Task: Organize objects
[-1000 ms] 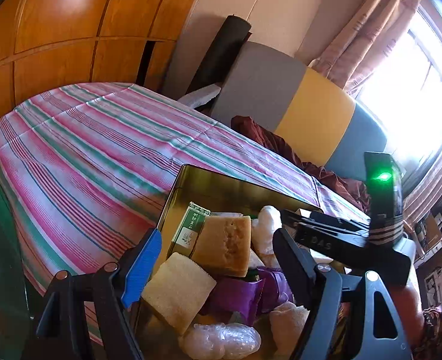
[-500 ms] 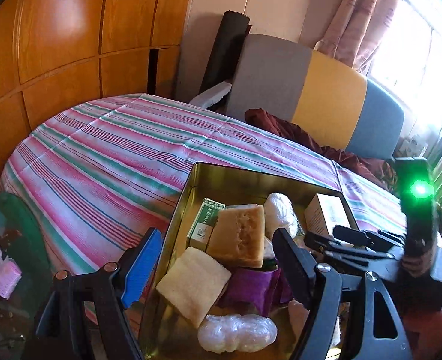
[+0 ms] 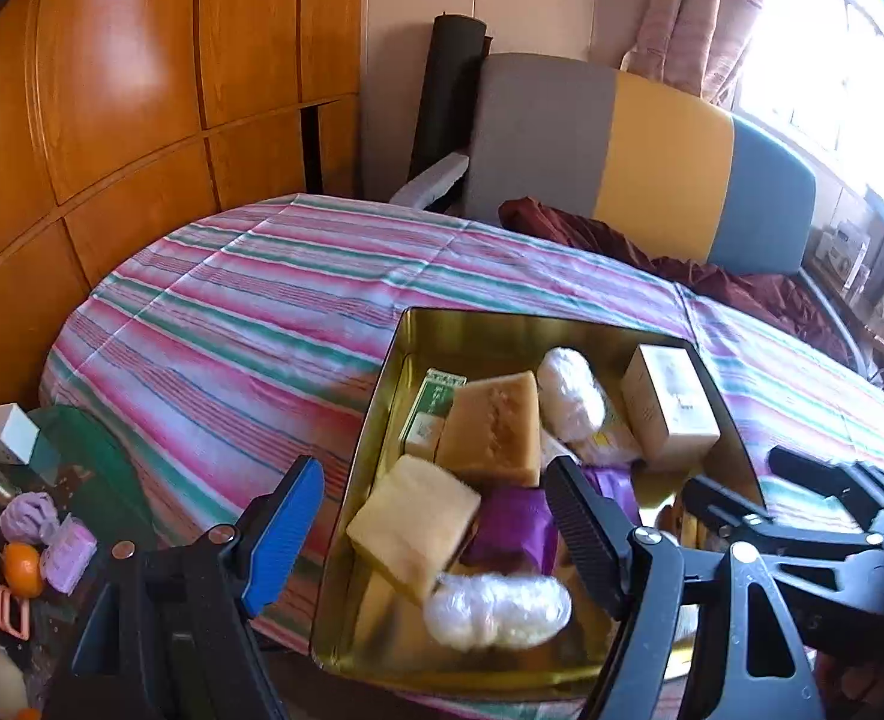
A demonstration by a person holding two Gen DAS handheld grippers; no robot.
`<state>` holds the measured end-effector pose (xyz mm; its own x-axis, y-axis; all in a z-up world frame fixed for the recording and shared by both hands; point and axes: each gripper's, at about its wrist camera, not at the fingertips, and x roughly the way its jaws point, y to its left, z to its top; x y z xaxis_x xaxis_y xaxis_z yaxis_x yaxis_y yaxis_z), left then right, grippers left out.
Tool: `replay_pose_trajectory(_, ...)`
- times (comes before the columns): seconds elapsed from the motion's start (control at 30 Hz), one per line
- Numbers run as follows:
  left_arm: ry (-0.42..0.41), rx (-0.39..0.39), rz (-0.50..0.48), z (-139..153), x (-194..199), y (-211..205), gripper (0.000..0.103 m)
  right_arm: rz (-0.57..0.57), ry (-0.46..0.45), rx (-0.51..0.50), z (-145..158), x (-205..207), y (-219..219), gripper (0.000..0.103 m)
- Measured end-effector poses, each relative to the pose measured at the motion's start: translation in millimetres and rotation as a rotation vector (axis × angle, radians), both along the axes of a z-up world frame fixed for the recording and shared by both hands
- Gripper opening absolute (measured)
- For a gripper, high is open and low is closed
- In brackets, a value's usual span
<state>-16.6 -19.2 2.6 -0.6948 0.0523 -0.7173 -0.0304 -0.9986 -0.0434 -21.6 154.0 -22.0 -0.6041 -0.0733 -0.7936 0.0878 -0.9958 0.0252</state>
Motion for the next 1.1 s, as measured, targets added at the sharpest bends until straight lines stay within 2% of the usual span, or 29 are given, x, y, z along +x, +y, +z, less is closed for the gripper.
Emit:
replay_pose_trajectory(0.17, 0.021, -0.069, 0.015, 3.7, 11.9, 4.4, 0.077, -0.042, 0.046, -0.032, 15.3, 17.8, 0.5, 0.098)
replay_pose_trajectory(0.27, 0.002, -0.1, 0.025, 3.7, 15.3, 4.9, 0.077, -0.056, 0.072, -0.04, 20.7, 29.0, -1.7, 0.103)
replay_pose_trajectory(0.43, -0.014, -0.163, 0.059, 2.5, 21.3, 3.8, 0.077, -0.093, 0.107, 0.018, 27.7, 41.2, -11.9, 0.103)
replay_pose_trajectory(0.6, -0.032, -0.153, 0.066, 4.6, 21.8, -1.8, 0.076, -0.159, 0.106, 0.046, 30.8, 46.5, -12.5, 0.103)
replay_pose_trajectory(0.83, -0.027, -0.119, 0.06, 10.5, 25.5, -5.7, 0.076, -0.201, 0.109, 0.045, 33.9, 52.9, -12.8, 0.103)
replay_pose_trajectory(1.1, -0.032, -0.122, 0.063, 10.3, 23.3, -6.9, 0.076, -0.228, 0.078, 0.074, 24.9, 48.3, -13.9, 0.103)
